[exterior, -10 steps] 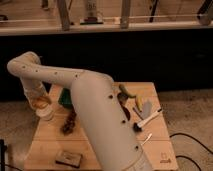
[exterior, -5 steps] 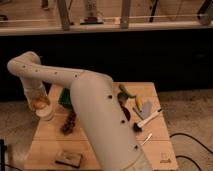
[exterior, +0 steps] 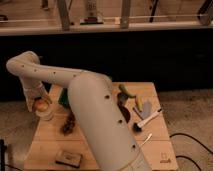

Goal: Place apple in paper cup

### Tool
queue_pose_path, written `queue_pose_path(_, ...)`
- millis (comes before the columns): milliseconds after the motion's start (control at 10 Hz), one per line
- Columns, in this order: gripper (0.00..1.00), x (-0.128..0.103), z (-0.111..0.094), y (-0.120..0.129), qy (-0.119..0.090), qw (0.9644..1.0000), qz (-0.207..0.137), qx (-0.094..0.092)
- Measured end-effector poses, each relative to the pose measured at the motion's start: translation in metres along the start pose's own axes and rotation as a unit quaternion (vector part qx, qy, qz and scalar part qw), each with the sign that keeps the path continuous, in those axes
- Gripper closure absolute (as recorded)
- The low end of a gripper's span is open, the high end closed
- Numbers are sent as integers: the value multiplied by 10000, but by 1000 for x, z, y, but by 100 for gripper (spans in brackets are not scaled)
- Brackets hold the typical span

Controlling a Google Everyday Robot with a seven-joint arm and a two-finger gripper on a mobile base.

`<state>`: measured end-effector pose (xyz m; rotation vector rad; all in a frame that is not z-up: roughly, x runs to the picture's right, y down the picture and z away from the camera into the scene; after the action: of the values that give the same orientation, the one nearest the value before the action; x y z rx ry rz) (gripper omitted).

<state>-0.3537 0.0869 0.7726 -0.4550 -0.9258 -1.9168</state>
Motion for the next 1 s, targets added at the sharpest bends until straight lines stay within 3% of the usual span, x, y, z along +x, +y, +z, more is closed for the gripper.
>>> queue_pose_path(1000, 25, 0, -5, 2, -1, 9997, -69, -217)
